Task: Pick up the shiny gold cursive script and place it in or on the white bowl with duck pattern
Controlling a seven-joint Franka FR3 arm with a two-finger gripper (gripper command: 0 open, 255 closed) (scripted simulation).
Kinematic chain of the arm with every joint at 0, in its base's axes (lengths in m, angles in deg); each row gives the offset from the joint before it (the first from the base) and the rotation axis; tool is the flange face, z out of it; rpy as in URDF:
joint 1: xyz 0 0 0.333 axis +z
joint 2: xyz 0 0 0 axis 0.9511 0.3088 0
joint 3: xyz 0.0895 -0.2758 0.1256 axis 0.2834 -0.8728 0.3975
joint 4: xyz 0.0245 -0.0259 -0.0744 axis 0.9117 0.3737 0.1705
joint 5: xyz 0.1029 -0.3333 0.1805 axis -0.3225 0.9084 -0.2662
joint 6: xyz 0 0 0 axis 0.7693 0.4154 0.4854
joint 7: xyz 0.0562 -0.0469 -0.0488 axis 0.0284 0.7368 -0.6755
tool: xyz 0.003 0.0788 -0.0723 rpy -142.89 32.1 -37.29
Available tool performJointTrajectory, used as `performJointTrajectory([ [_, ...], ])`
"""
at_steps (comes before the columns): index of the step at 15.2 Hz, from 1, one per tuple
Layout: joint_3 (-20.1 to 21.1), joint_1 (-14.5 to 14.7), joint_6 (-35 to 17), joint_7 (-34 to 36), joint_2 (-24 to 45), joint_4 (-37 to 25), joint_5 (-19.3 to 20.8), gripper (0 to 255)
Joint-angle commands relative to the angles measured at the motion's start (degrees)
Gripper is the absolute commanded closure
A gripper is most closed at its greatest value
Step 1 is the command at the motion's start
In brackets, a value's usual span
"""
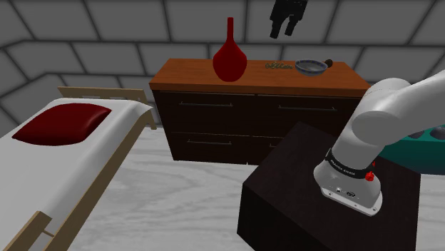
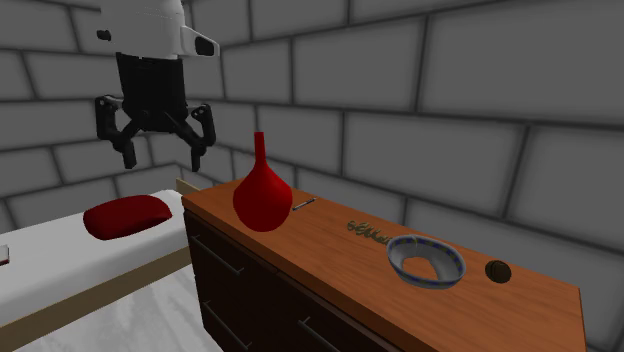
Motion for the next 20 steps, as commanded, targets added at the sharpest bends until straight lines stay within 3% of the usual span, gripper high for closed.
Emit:
performJointTrajectory([
  [1,0.0,0.0,0.0,0.0,0.0,0.0,0.0,0],
  [12,-12.34,-1.78,-8.3,-17.82,12.31,-0.39,7.61,0],
  [20,-20.84,-1.84,-14.44,-30.87,26.34,-6.32,9.27,0],
])
